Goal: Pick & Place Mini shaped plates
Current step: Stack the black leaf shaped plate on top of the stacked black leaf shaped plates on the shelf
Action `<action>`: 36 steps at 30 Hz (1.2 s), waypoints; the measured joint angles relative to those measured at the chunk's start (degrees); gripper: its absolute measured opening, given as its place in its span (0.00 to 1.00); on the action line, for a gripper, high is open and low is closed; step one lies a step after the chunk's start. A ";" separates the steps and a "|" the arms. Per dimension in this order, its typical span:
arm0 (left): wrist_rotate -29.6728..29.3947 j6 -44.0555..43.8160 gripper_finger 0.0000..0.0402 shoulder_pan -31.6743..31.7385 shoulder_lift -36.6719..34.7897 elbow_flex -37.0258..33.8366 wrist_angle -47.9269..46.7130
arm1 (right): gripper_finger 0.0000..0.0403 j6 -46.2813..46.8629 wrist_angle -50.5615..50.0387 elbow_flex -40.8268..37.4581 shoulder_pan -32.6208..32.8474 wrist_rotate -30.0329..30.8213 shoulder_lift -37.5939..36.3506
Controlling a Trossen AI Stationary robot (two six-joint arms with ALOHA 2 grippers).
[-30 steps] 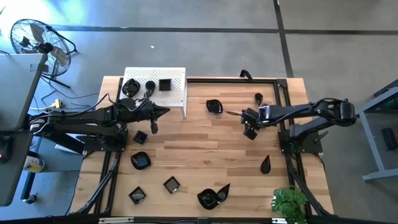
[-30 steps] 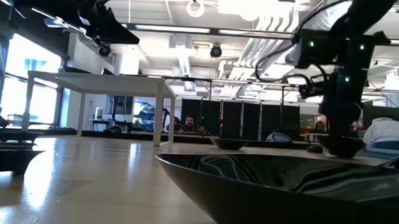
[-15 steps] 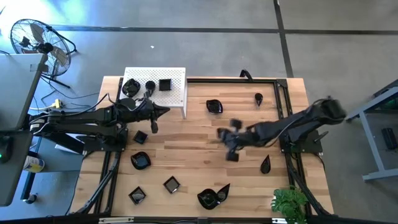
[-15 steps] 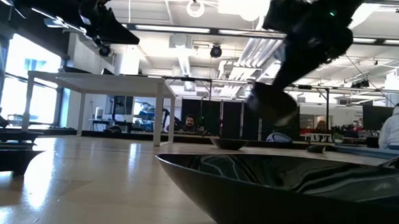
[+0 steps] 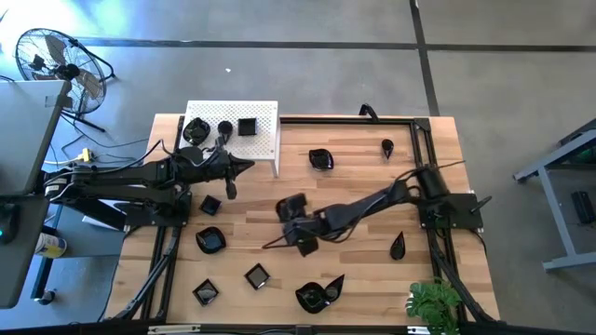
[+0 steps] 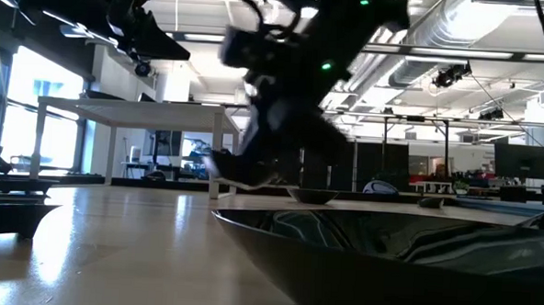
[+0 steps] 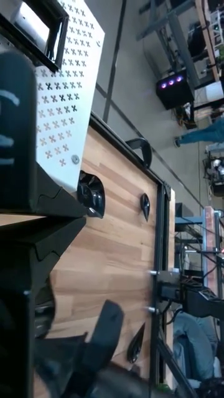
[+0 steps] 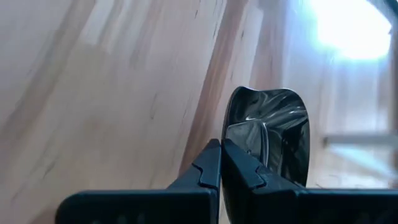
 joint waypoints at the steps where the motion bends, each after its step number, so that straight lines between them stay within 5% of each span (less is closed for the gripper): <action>1: 0.00 0.22 0.00 -0.01 0.00 0.00 0.00 | 0.00 -1.68 0.32 1.35 -0.08 0.76 1.22; 12: 0.06 0.29 0.00 -0.01 0.00 0.00 -0.71 | 0.02 -7.68 6.56 8.76 -1.42 -2.40 10.29; 25: 3.76 -4.22 0.00 -0.01 0.00 0.00 -3.35 | 0.31 -2.28 3.60 8.36 -1.07 -1.32 2.20; 29: 7.07 -4.93 0.00 -0.07 0.02 0.00 -5.50 | 0.24 0.47 5.92 0.53 -2.87 -6.11 -4.07; 36: 5.69 -2.70 0.00 -5.87 0.16 3.75 -14.82 | 0.02 5.79 28.38 -23.99 -6.33 -11.61 -17.36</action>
